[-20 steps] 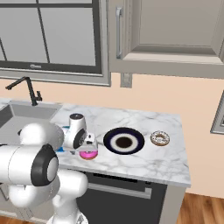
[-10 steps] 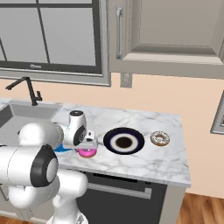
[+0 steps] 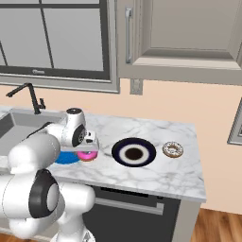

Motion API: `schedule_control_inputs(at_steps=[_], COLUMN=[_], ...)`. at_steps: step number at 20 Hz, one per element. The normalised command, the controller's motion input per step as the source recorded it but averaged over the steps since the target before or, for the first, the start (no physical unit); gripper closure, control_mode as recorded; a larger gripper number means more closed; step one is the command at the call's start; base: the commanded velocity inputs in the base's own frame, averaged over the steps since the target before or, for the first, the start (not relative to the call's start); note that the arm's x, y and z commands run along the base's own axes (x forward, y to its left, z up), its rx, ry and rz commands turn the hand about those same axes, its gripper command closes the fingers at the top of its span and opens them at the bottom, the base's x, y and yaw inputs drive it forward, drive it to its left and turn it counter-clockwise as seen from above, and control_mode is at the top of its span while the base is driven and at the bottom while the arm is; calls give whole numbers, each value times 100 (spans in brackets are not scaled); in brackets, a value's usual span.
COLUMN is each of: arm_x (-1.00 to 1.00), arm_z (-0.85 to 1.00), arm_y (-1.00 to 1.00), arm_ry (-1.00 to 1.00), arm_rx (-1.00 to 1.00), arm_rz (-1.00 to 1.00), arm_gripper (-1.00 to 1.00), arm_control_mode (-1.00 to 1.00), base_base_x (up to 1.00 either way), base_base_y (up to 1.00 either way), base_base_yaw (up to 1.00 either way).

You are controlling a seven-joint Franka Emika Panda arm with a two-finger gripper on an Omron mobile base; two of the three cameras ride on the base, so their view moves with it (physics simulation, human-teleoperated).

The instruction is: Place the pastries on the plates.

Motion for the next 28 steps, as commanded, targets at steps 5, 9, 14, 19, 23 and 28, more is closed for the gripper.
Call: schedule_control_inputs(at_steps=[5, 9, 14, 19, 23, 28], arm_x=[2, 10, 26, 26, 24, 29], arm_z=[4, 0, 0, 0, -15, -20], arm_y=[63, 64, 54, 17, 1, 4], arm_ry=[0, 0, 0, 0, 0, 0], arm_rx=[0, 0, 0, 0, 0, 0], arm_rz=[5, 4, 1, 0, 0, 0], arm_gripper=[100, 100, 100, 100, 100, 100], arm_control_mode=[-100, -100, -100, -100, -100, -100], base_base_x=[0, 0, 0, 0, 0, 0], base_base_y=[0, 0, 0, 0, 0, 0], base_base_yaw=[0, 0, 0, 0, 0, 0])
